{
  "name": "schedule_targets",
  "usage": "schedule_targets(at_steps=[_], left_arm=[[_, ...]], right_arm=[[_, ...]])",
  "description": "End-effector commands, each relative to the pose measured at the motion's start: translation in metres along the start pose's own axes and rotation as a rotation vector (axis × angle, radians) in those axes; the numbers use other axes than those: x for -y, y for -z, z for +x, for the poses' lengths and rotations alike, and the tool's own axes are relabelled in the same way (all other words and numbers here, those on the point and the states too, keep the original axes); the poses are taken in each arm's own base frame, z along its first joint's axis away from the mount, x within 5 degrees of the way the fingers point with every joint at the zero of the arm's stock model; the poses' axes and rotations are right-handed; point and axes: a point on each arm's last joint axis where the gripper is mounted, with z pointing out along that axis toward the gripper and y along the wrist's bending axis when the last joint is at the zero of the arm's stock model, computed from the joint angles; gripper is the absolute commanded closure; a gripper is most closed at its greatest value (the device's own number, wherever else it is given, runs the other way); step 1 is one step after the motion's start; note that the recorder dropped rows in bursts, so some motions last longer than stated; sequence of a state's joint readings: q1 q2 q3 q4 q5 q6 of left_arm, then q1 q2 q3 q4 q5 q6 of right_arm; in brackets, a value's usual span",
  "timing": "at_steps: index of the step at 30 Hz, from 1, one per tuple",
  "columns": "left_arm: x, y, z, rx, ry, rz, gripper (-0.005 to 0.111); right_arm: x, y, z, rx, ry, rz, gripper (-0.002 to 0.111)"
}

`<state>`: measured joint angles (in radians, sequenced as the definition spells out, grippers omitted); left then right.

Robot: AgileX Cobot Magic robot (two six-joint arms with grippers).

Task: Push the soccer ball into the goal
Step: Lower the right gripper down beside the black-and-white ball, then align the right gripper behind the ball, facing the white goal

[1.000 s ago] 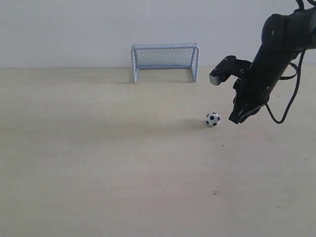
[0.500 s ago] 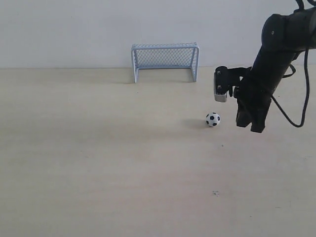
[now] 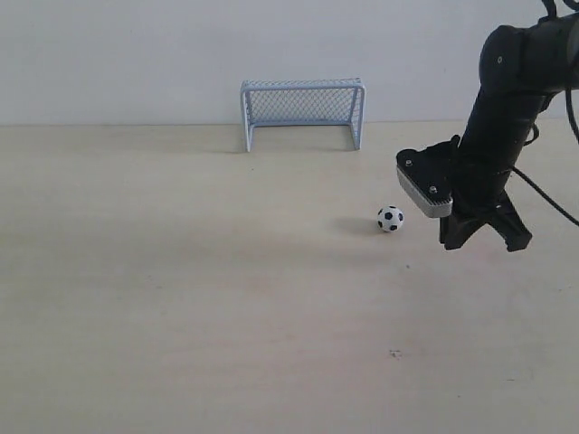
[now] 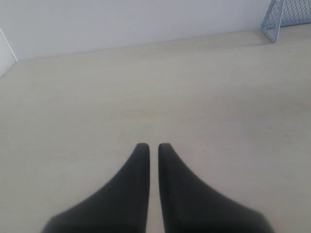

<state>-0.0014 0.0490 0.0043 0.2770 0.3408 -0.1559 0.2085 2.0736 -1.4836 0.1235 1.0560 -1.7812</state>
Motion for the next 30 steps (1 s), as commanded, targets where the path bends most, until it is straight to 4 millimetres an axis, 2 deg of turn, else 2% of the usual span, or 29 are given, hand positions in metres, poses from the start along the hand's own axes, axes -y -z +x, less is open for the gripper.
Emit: schedule_targets(at_steps=[1, 10, 12, 15, 19, 25, 30], left_arm=[[0.000, 0.000, -0.002, 0.003, 0.007, 0.008, 0.100], [0.000, 0.000, -0.002, 0.003, 0.007, 0.008, 0.100], [0.000, 0.000, -0.002, 0.003, 0.007, 0.008, 0.100], [0.000, 0.000, -0.002, 0.003, 0.007, 0.008, 0.100], [0.000, 0.000, -0.002, 0.003, 0.007, 0.008, 0.100], [0.000, 0.000, -0.002, 0.003, 0.007, 0.008, 0.100], [0.000, 0.000, -0.002, 0.003, 0.007, 0.008, 0.100]], right_arm=[[-0.001, 0.003, 0.000, 0.001, 0.087, -0.011, 0.108], [0.005, 0.002, -0.004, -0.032, 0.170, 0.036, 0.108], [0.005, 0.001, -0.010, -0.042, 0.211, 0.022, 0.108], [0.006, -0.002, -0.032, -0.070, 0.303, 0.003, 0.108], [0.014, -0.016, -0.043, -0.072, 0.332, -0.042, 0.108], [0.030, -0.005, -0.041, -0.069, 0.304, -0.028, 0.108], [0.029, -0.005, -0.026, -0.069, 0.272, -0.043, 0.108]])
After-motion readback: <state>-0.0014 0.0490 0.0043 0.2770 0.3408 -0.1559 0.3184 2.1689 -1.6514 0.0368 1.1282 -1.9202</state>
